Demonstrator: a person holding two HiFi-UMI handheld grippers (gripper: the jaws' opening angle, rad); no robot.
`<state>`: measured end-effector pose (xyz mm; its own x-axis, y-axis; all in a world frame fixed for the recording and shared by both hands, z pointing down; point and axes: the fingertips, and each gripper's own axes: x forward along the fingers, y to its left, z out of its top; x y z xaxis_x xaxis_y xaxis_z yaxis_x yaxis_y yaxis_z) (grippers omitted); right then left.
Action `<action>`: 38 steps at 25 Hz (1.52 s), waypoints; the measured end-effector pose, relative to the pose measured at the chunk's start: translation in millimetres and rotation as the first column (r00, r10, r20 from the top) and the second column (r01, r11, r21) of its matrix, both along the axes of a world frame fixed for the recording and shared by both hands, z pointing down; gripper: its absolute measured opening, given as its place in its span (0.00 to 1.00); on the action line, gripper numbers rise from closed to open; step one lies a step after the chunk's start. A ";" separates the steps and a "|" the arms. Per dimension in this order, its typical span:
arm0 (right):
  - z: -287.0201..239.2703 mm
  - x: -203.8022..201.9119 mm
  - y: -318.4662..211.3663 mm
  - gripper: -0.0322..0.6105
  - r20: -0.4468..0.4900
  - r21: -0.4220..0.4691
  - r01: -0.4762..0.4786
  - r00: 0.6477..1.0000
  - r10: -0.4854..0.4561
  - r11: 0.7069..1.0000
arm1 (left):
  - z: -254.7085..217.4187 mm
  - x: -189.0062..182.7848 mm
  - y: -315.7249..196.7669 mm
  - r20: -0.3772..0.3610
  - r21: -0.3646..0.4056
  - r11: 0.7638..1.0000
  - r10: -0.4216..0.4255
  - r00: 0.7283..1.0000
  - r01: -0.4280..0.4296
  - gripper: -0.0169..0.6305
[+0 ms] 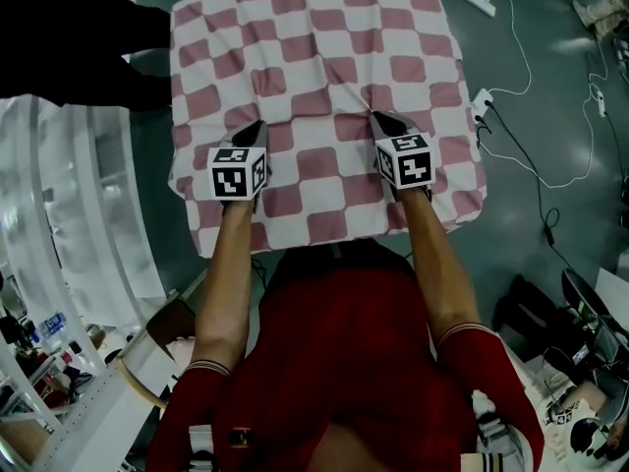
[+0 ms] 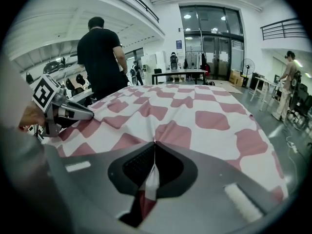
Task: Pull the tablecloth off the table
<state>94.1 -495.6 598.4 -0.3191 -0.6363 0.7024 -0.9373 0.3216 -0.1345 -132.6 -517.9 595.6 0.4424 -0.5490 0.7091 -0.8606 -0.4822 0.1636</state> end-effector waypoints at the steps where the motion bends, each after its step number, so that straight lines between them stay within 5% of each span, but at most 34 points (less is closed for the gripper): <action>1: -2.5 -0.1 0.2 0.07 0.001 0.007 0.000 1.000 0.000 1.000 | -4.0 0.7 -0.1 -0.004 0.009 1.000 0.000 1.000 0.000 0.04; 22: -42.4 -20.3 65.2 0.07 0.022 0.143 -0.035 0.999 0.032 0.989 | -46.4 -8.0 64.8 -0.168 0.146 0.988 0.081 0.982 -0.057 0.04; 38: -71.8 -8.9 166.4 0.07 0.183 0.213 0.041 0.980 -0.081 0.976 | -93.4 6.9 172.7 -0.169 0.223 0.973 -0.022 0.985 0.060 0.04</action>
